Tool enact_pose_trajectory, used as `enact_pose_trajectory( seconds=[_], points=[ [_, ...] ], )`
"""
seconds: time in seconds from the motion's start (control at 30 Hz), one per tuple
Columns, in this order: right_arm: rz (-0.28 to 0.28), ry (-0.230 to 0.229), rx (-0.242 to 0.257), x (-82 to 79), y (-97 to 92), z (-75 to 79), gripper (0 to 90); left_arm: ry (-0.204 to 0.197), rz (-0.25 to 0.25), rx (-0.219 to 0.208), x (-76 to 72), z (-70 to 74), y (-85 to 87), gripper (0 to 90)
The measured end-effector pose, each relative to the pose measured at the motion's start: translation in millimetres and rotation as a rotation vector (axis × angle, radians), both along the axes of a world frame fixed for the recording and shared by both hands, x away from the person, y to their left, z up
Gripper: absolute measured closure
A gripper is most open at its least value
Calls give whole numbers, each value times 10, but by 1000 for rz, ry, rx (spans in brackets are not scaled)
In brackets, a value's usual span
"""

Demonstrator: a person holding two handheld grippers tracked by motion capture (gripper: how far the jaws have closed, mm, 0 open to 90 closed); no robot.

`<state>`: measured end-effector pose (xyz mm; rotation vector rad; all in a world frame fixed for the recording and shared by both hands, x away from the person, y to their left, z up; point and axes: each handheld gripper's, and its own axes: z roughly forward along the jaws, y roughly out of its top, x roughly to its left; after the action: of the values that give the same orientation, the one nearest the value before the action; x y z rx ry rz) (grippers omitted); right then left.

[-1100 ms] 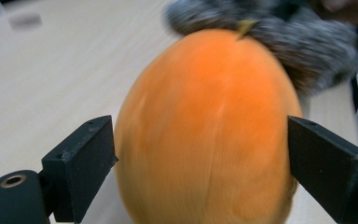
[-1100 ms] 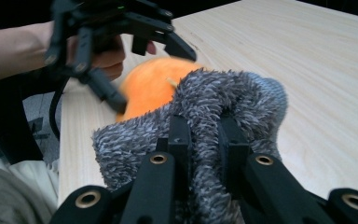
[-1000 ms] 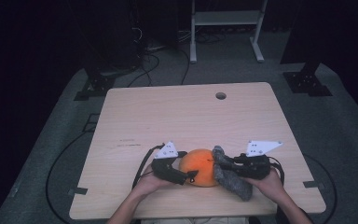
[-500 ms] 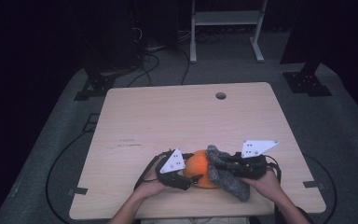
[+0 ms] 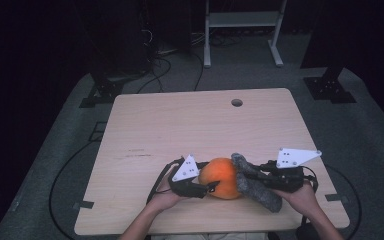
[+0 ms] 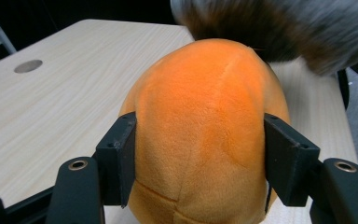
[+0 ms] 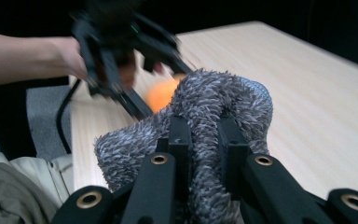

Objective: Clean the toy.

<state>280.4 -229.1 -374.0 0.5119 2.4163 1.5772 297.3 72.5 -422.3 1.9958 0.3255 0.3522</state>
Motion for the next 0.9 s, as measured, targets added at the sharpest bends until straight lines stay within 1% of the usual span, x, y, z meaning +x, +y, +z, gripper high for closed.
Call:
enact_pose_trajectory(
  seconds=[0.03, 0.07, 0.1, 0.13, 0.17, 0.23, 0.27, 0.3, 0.37, 0.4, 0.43, 0.47, 0.5, 0.53, 0.6, 0.67, 0.73, 0.77, 0.8, 0.87, 0.9],
  points=[
    [15, -14, -12, -11, 67, 66, 784, -11, -1, 8, -13, 12, -20, 351],
    [37, -29, -26, -5, 146, 121, 784, -37, -2, 27, -37, 30, -45, 351],
    [56, -42, -50, 4, 258, 172, 784, -53, -3, 34, -55, 40, -61, 351],
    [64, -47, -69, 11, 328, 191, 784, -76, -5, 51, -86, 57, -82, 351],
    [88, -49, -95, 33, 439, 198, 784, -96, -12, 62, -111, 66, -94, 352],
    [111, -49, -144, 67, 572, 158, 784, -119, -14, 86, -141, 76, -96, 352],
    [118, -45, -165, 87, 621, 117, 784, -120, -16, 100, -144, 65, -88, 352],
    [125, -34, -167, 113, 637, 66, 784, -112, -17, 99, -140, 53, -74, 351],
    [124, -18, -159, 141, 602, 19, 785, -61, -26, 53, -101, 16, -29, 335],
    [116, -5, -153, 152, 563, 3, 785, -17, -30, 27, -61, 2, -11, 305],
    [102, 8, -146, 158, 519, -14, 785, 0, -27, 16, -41, -4, -4, 279],
    [94, 6, -151, 160, 492, -21, 785, 22, -27, 3, -23, -13, -1, 275],
    [87, 4, -158, 161, 464, -25, 785, 30, -28, 0, -14, -16, -6, 275],
    [81, 8, -164, 159, 443, -20, 785, 18, -26, 2, -22, -16, -19, 286],
    [80, 7, -165, 146, 450, 9, 785, -16, -24, 21, -56, -7, -58, 304],
    [111, -9, -160, 102, 519, 62, 785, -61, -37, 41, -106, 10, -102, 311],
    [142, -26, -167, 69, 616, 90, 785, -102, -51, 74, -140, 17, -124, 317],
    [149, -31, -184, 67, 652, 85, 785, -110, -52, 88, -141, 7, -112, 320],
    [151, -31, -194, 80, 661, 68, 786, -107, -51, 87, -135, -3, -94, 328],
    [138, -16, -177, 121, 603, 37, 786, -85, -45, 80, -103, -40, -31, 342],
    [119, 1, -164, 148, 544, 14, 786, -77, -43, 82, -86, -60, 1, 347]
  ],
)
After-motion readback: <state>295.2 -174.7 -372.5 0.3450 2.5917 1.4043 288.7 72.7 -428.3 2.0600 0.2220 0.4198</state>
